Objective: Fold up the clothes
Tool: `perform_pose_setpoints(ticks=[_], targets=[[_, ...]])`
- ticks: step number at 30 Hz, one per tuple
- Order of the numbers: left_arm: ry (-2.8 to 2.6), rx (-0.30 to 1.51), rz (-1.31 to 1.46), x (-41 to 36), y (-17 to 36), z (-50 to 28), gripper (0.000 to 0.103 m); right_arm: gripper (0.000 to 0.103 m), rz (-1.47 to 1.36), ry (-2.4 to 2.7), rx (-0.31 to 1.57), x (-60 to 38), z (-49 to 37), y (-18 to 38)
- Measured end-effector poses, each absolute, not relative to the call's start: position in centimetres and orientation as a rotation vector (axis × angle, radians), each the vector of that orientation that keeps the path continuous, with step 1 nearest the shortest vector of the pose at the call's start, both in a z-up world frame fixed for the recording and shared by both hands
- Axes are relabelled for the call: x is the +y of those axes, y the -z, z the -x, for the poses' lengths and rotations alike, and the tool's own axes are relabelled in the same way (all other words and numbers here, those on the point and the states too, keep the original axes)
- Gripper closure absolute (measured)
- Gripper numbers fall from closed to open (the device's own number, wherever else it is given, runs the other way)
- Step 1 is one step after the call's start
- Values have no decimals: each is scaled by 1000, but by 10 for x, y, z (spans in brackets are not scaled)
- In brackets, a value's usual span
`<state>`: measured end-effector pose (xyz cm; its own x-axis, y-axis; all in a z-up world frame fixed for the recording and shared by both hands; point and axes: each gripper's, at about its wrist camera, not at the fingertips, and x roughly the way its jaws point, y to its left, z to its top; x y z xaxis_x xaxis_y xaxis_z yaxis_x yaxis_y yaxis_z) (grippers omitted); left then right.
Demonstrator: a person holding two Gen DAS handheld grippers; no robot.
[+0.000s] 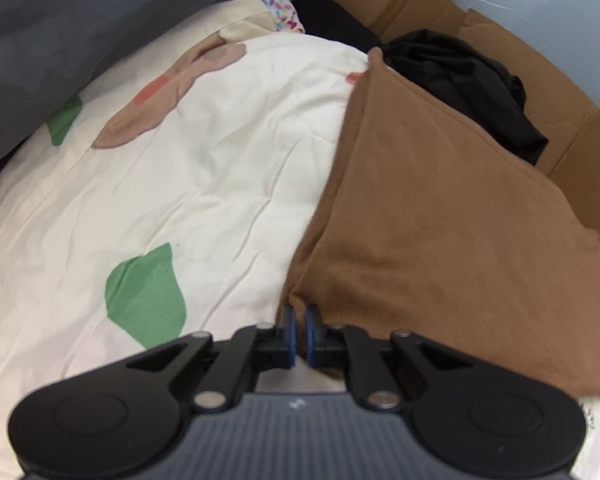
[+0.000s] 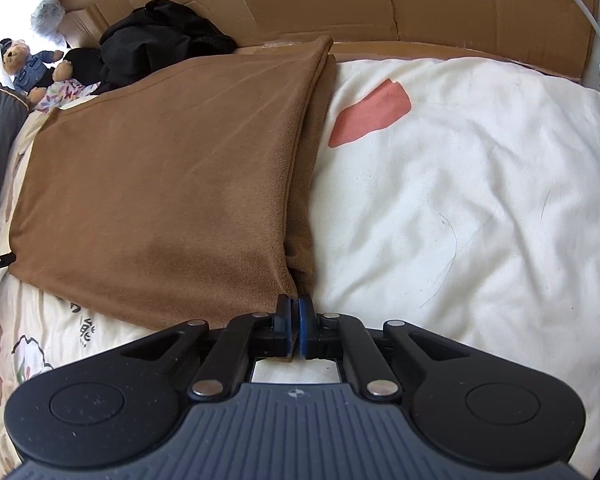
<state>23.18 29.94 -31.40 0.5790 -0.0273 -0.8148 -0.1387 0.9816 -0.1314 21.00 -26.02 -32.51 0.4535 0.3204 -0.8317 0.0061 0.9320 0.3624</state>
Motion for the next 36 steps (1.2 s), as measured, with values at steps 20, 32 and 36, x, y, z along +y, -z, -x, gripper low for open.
perform_pose_setpoints(ticks=[20, 32, 36], targets=[[-108, 927, 544, 325, 297, -180, 68, 63, -687, -134, 1054, -274, -170, 316], [-44, 888, 687, 335, 304, -174, 68, 63, -978, -52, 1043, -272, -161, 337], [-51, 866, 741, 343, 306, -173, 66, 63, -1014, -31, 1041, -271, -156, 344]])
